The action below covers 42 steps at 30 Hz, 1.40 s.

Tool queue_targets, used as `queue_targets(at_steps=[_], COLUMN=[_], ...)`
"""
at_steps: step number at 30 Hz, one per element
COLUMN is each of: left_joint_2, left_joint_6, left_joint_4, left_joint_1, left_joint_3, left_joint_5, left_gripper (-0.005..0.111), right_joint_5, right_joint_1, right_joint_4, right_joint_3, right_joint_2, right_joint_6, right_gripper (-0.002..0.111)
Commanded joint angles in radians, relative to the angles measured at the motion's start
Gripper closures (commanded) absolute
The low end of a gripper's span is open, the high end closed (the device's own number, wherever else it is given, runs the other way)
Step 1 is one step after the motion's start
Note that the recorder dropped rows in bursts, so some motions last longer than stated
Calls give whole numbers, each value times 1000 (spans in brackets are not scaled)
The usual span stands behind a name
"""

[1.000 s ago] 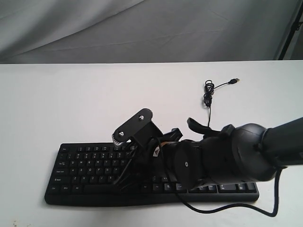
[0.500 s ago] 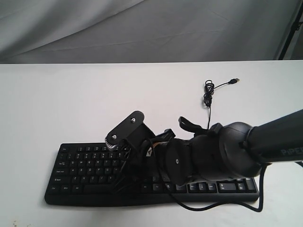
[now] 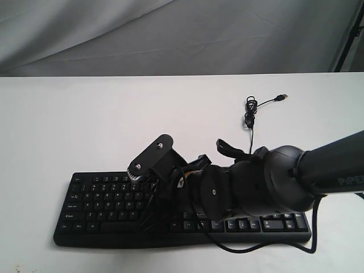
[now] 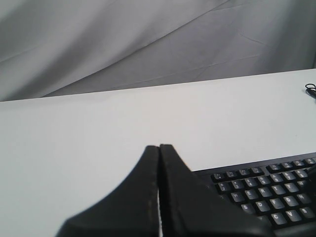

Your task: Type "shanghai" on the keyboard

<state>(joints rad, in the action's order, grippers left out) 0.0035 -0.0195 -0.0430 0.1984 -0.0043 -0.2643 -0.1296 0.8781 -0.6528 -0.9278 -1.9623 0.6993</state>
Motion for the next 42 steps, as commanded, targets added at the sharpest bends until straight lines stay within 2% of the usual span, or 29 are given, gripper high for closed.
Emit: queue_targets(at_steps=[1, 26, 34, 38, 42], left_joint_2=[-3, -3, -3, -3, -3], left_joint_6=[-3, -3, -3, -3, -3], left_joint_4=[-1, -1, -1, -1, -1], left_joint_1=[4, 4, 4, 4, 4], left_joint_3=[4, 4, 4, 4, 4], left_joint_5=[5, 5, 5, 5, 5], left_gripper=[107, 107, 107, 107, 107], right_joint_5=[10, 34, 40, 39, 39], right_joint_1=[-5, -19, 6, 66, 148], right_joint_4=[-8, -26, 2, 8, -78], right_joint_3=[-6, -6, 74, 177, 319], right_joint_2=[1, 2, 216, 382, 582], right_joint_6=[10, 45, 57, 81, 78], right_gripper=[108, 108, 108, 108, 108])
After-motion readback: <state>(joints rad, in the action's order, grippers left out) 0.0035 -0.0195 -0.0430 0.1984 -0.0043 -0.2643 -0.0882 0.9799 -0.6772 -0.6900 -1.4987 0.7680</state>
